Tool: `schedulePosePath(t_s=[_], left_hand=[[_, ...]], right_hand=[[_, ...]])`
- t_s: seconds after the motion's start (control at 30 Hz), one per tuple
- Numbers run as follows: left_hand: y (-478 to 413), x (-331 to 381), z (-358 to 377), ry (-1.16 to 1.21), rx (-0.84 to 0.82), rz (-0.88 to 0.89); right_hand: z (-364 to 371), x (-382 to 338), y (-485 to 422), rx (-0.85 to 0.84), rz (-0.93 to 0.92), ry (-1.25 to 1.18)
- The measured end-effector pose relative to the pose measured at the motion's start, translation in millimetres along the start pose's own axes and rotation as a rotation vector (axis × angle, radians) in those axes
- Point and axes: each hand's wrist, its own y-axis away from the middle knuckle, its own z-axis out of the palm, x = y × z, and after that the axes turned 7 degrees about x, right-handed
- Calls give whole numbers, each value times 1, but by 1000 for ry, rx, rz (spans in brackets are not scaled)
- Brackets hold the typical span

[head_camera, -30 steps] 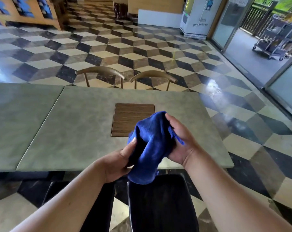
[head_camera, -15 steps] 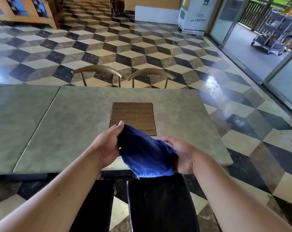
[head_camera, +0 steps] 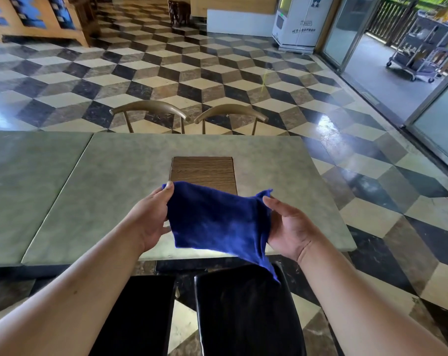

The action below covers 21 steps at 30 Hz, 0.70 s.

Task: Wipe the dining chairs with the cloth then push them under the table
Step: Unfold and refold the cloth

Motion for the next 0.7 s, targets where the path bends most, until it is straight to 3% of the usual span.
schedulePosePath(t_s=[0.07, 0.13, 0.27, 0.37, 0.5, 0.7], left_hand=[[4, 1, -2, -13, -81, 42], [7, 1, -3, -21, -141, 100], [4, 6, -4, -66, 11, 155], [1, 11, -9, -355, 189, 269], [1, 14, -13, -805, 294, 518], [6, 10, -15, -1093, 393, 710]], right_hand=[[-2, -4, -4, 42, -87, 50], [-5, -6, -7, 211, -134, 141], [-8, -12, -5, 413, -243, 489], [-8, -16, -3, 476, -387, 907], [-15, -18, -3, 505, -500, 1380], [-23, -19, 0, 563, -469, 1536]])
